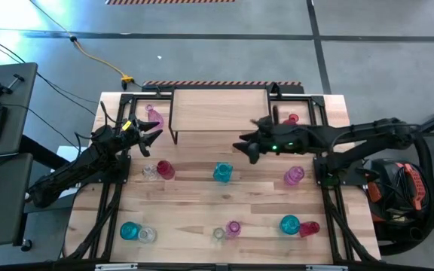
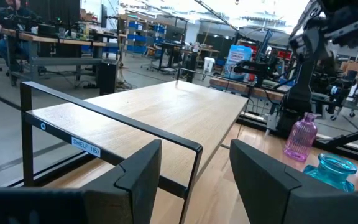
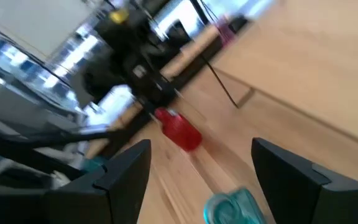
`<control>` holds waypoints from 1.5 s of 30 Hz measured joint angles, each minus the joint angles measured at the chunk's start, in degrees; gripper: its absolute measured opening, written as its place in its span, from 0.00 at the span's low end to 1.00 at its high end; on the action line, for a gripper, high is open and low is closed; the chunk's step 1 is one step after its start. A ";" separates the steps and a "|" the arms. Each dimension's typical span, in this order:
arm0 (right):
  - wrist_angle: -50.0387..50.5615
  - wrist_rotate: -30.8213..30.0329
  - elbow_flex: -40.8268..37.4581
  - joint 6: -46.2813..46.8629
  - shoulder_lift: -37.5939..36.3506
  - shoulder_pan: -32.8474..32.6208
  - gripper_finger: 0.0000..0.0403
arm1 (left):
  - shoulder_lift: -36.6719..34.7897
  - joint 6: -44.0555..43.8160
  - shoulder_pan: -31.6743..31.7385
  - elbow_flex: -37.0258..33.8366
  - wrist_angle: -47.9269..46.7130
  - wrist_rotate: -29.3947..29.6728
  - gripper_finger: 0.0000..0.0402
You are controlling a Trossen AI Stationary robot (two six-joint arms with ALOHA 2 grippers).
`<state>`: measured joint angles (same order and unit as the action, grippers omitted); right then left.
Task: Sort vases onto shelf
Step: Put the top blue vase on the shelf
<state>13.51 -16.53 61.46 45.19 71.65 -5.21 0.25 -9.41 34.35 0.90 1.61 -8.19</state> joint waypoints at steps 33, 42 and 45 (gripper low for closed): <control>9.27 8.00 4.62 9.02 19.22 -0.07 0.65 | 0.00 0.00 -0.02 0.00 0.02 0.00 0.46; 10.30 8.59 4.62 9.01 19.89 -0.20 0.65 | -0.01 0.00 -0.01 -0.01 0.02 0.00 0.46; 10.68 8.62 4.62 9.55 20.44 -0.45 0.65 | -0.02 0.00 -0.01 0.00 0.02 0.00 0.46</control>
<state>24.19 -7.90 66.08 54.74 92.09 -5.67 0.23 -9.41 34.34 0.90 1.63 -8.19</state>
